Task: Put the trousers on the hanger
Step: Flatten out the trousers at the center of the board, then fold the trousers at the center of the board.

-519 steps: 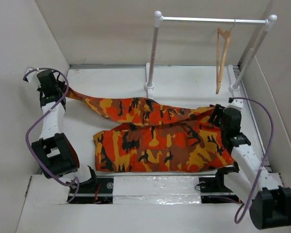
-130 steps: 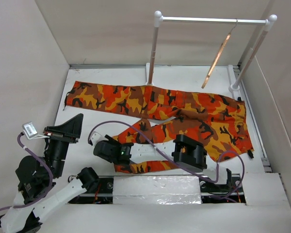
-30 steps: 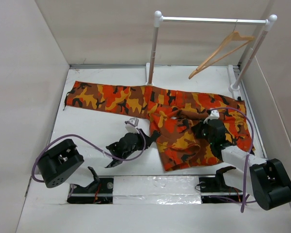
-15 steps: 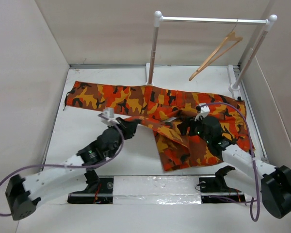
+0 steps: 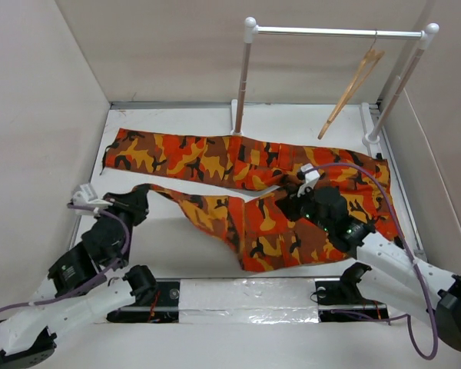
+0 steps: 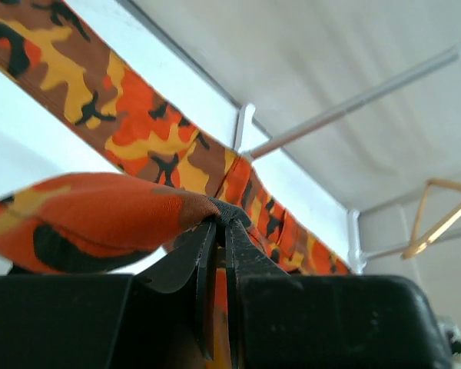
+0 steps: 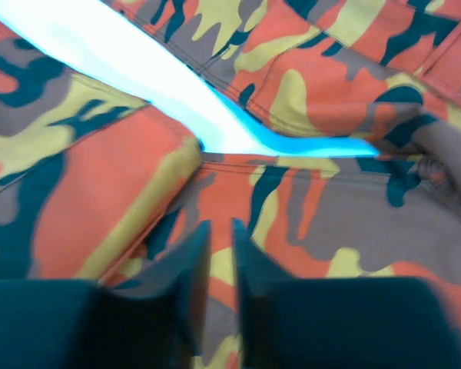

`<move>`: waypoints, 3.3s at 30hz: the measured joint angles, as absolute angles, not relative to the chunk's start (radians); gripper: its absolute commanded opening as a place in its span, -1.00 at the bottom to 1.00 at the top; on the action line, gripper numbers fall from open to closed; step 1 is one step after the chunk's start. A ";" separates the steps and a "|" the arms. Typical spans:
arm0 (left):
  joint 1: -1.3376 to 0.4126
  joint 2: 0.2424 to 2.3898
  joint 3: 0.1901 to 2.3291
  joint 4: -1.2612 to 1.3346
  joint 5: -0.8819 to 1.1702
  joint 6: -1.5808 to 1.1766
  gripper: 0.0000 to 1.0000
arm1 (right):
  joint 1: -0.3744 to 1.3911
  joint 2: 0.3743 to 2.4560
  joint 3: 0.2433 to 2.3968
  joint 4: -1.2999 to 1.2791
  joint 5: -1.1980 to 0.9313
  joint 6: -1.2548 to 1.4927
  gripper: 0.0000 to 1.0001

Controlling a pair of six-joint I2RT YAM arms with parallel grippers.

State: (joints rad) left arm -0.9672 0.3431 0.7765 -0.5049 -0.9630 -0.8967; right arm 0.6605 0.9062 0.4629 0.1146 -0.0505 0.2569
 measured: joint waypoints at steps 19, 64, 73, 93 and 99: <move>-0.968 0.220 1.078 -0.546 -1.130 -0.610 -1.00 | 0.123 0.361 0.356 -0.370 0.350 0.450 0.13; -0.955 0.004 0.822 -0.356 -0.718 -0.389 -1.00 | -0.705 1.079 0.614 -0.236 -0.059 0.303 0.07; -0.888 0.004 0.818 -0.315 -0.590 -0.373 -1.00 | -0.776 0.680 0.373 -0.437 -0.019 0.417 0.03; -0.889 0.004 0.862 -0.332 -0.694 -0.356 -1.00 | -0.643 0.974 0.426 -0.512 0.103 0.632 -0.70; -0.916 0.004 0.878 -0.340 -0.785 -0.343 -1.00 | -0.627 0.907 0.426 -0.522 0.126 0.655 -1.00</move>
State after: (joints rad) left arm -0.9161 0.0036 0.8776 -0.3405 -0.7849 -0.3431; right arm -0.6266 0.9070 0.4255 -0.5220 0.1261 0.6548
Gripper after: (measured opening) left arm 0.036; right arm 0.032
